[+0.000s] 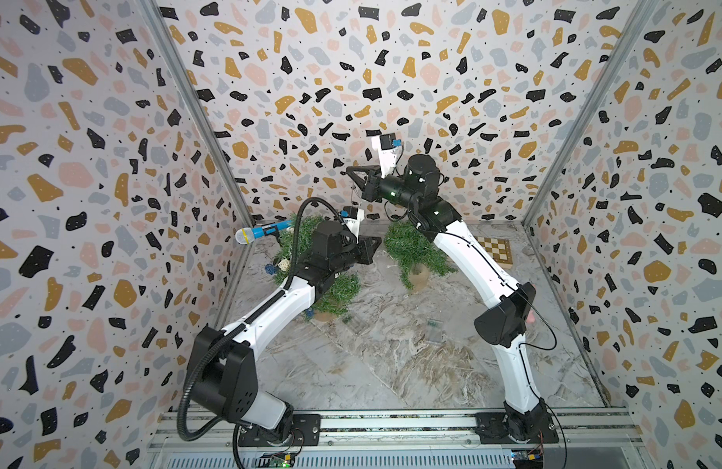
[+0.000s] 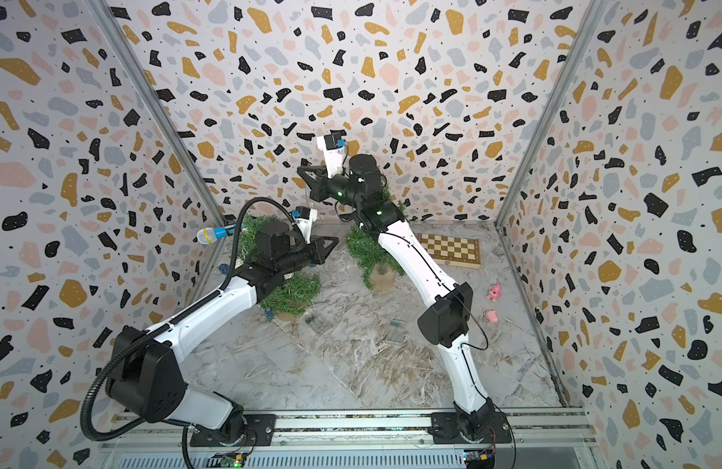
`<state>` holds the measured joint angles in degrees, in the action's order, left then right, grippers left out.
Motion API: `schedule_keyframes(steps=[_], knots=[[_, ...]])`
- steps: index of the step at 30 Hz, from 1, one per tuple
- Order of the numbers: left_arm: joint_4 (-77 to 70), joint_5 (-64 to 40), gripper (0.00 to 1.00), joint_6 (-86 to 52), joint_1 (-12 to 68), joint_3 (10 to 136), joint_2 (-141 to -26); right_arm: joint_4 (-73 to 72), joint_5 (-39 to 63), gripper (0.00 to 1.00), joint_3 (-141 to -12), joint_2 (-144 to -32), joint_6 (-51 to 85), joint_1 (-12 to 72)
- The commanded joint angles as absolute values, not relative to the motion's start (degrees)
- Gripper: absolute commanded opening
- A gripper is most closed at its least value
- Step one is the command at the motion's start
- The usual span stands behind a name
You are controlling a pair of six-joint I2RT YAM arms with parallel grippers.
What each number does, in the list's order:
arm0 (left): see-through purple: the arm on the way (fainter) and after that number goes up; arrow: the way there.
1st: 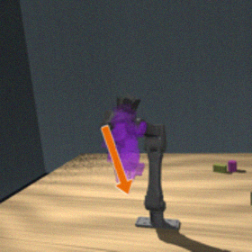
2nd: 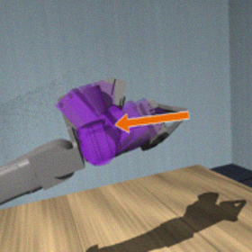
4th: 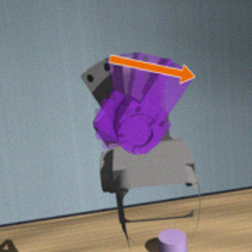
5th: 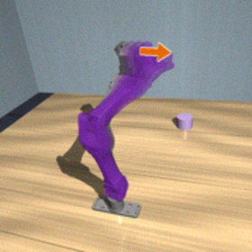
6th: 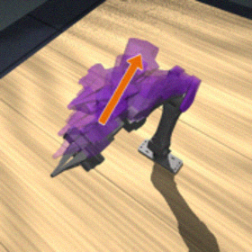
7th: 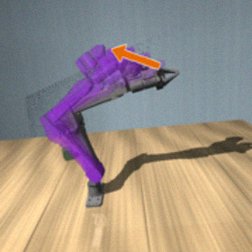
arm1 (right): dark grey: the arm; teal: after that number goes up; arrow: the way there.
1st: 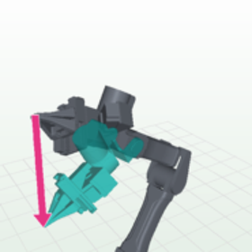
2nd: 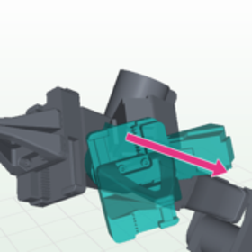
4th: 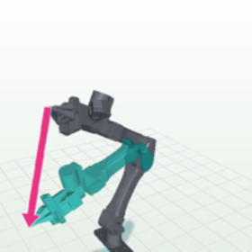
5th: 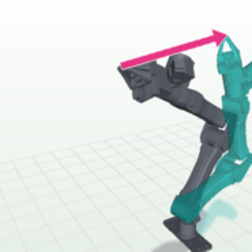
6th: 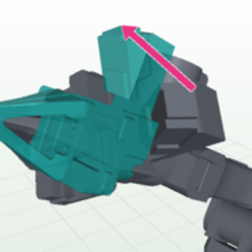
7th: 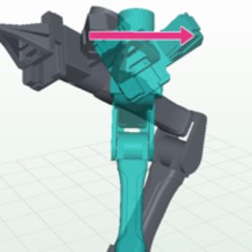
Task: Wrap string light around the christmas tree
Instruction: Wrap the light string around the Christmas tree.
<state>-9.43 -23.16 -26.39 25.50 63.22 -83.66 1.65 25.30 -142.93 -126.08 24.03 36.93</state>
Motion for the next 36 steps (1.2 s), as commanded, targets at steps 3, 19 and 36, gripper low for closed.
schedule_keyframes(steps=[3,19,36], knots=[[-11.9,-25.7,0.0,-25.9,28.1,52.9,-77.6,-5.6,25.1,0.0,-149.0,-125.4,22.0,35.2],[0.2,-22.8,0.0,-24.5,29.7,45.0,-72.4,-28.9,19.5,0.0,-151.0,-129.5,17.1,26.4],[15.5,-4.1,0.0,-22.1,27.4,63.6,-66.6,-40.9,-5.8,0.0,-150.7,-135.3,20.0,16.7]])
